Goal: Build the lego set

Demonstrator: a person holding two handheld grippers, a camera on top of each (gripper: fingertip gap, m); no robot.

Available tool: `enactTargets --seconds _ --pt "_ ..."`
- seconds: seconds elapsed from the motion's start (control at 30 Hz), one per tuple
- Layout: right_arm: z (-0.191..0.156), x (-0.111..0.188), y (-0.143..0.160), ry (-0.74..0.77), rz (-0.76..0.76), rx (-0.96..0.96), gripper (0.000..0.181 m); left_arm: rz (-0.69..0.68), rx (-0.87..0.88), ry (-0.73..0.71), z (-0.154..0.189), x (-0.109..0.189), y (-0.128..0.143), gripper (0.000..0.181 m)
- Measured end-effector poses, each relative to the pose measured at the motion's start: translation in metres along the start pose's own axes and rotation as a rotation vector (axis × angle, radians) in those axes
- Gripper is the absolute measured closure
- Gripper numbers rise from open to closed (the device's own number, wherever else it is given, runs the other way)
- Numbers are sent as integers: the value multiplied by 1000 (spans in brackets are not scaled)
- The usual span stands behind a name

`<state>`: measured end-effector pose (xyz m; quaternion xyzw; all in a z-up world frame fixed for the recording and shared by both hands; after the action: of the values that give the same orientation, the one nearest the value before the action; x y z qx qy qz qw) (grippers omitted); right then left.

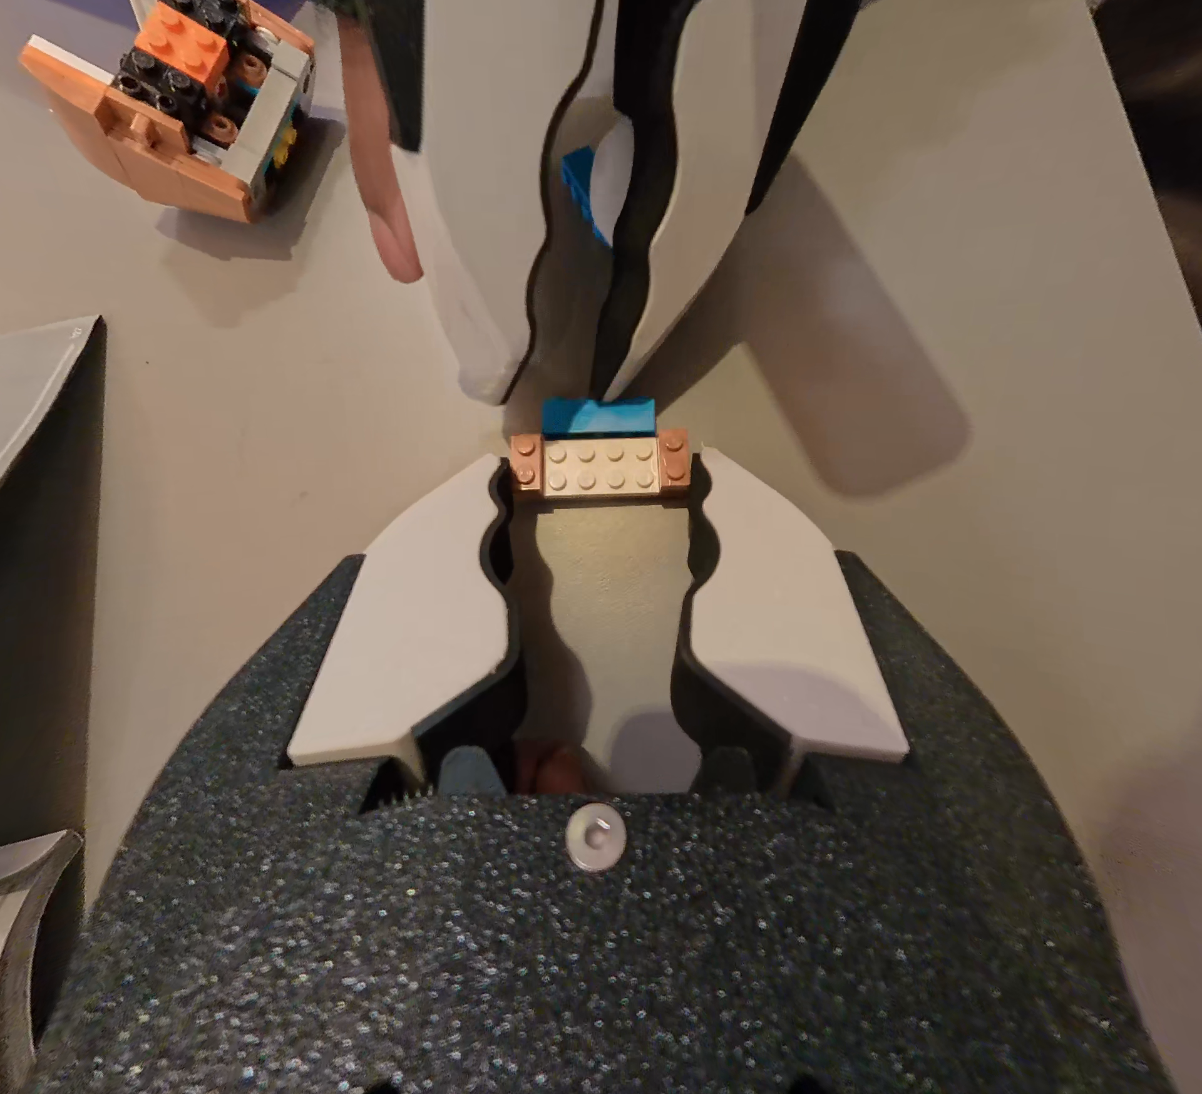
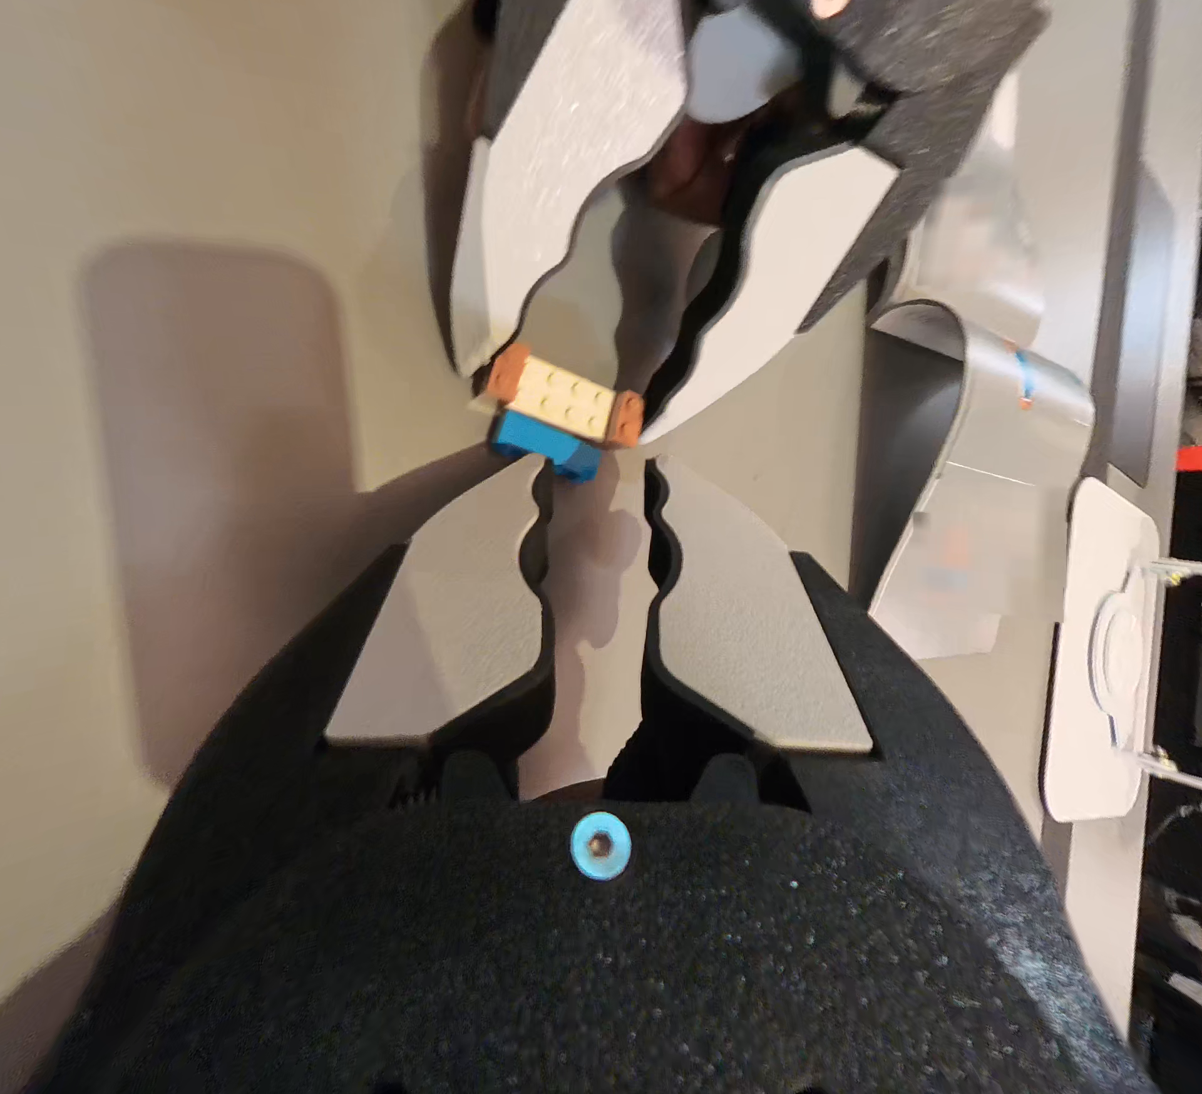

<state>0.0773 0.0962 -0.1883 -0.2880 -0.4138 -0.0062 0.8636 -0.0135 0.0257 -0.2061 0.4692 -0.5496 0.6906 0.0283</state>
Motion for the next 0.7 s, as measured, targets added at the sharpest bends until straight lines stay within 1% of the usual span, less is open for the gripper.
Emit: enactTargets --seconds 0.13,0.23,0.33,0.43,0.6,0.7 --pt "1 1 -1 56 12 -33 155 1 -8 6 3 -1 -1 128" --pt "1 5 3 63 -24 -51 155 -1 -8 2 2 -1 -1 128" --pt "-2 11 7 -41 -14 -167 154 2 -2 -1 0 2 -1 128" --pt "-5 10 8 -143 18 -307 150 3 6 -5 -2 4 -1 128" --pt "-2 4 8 -161 17 -457 146 -8 5 -9 -2 4 1 128" --pt "-5 0 9 -183 -13 -483 142 -12 9 -7 -3 4 1 129"
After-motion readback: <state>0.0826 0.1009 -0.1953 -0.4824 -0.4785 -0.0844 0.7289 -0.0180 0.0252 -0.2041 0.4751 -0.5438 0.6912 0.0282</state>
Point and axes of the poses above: each gripper's, where its closed fingertips meet, x back along the fingers, y out of its underside, z = x × y across the jaws, the point moved 8 cm from there along x, back along the fingers
